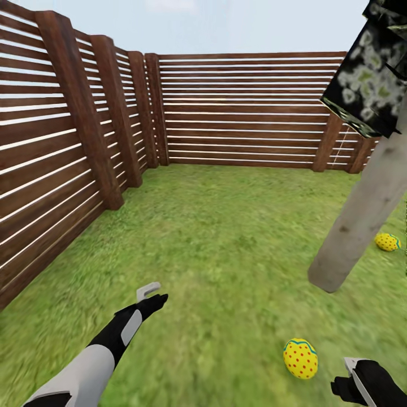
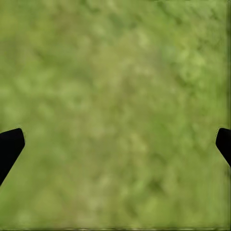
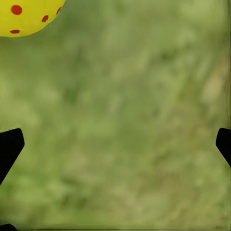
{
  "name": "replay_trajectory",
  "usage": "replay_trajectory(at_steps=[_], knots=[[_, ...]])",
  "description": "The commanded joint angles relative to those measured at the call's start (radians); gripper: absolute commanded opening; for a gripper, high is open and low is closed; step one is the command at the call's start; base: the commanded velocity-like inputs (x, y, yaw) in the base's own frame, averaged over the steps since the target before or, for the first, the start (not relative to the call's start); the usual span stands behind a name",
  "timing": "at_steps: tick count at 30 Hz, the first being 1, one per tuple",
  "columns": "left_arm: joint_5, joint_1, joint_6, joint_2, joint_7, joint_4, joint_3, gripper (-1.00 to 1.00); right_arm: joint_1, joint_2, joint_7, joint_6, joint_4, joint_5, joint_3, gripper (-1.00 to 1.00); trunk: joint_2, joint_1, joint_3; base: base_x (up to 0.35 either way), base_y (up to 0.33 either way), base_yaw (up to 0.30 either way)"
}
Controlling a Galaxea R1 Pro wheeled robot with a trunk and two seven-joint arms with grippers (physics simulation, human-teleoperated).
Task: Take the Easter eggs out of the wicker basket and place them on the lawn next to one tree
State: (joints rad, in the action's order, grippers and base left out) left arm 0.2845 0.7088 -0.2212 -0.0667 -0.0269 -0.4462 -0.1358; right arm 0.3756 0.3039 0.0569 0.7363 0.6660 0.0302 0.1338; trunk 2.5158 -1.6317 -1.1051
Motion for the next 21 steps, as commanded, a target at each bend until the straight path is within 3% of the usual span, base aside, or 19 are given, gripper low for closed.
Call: replay_trajectory(at_steps=[1,21], knots=[[0.007,0.0,-0.007,-0.001,-0.003,-0.002,-0.007,1.0,0.0,0.0,0.006,0.005,0.001,0.004,0.003,1.0,0.0,0.001,0.003,-0.278,-0.002,0.0],[0.007,0.001,-0.007,-0.002,-0.008,0.0,-0.007,1.0,0.0,0.0,0.006,0.005,0.001,0.002,0.003,1.0,-0.005,0.01,0.08,-0.336,0.0,0.0]])
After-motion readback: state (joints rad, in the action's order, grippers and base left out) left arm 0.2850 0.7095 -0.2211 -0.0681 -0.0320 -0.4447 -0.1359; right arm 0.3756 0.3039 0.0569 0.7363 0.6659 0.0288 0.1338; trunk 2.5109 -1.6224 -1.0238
